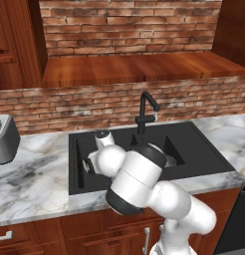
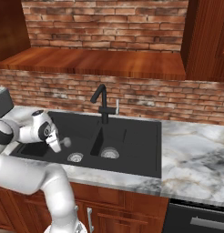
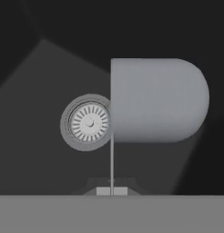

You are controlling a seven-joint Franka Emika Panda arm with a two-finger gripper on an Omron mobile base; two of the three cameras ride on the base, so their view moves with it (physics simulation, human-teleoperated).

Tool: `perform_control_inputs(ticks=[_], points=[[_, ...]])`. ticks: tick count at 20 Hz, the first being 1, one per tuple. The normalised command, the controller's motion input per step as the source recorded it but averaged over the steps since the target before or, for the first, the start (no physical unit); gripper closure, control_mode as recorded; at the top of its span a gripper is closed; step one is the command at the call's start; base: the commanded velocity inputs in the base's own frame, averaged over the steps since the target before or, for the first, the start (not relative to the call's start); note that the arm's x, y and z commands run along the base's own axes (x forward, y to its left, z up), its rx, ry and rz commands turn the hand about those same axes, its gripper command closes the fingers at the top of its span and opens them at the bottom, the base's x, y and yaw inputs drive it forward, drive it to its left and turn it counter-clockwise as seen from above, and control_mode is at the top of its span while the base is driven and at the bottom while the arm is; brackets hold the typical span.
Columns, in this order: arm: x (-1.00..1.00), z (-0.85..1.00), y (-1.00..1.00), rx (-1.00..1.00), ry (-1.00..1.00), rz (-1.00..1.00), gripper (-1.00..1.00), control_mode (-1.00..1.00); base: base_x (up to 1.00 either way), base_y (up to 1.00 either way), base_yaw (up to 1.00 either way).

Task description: Move any existing items from the left basin to the right basin for drying. Then move the measuring cup from the counter to the left basin of the sink for washing.

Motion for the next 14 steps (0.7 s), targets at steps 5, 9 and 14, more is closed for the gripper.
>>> perform_control_inputs(ticks=[5, 9, 14], points=[[0.13, -0.25, 0.0, 0.0, 0.0, 0.0, 1.0, -1.0, 0.0, 0.0, 0.0], [0.14, -0.24, 0.0, 0.0, 0.0, 0.0, 1.0, -1.0, 0.0, 0.0, 0.0], [0.19, -0.25, -0.01, 0.0, 0.0, 0.0, 1.0, -1.0, 0.0, 0.0, 0.0]])
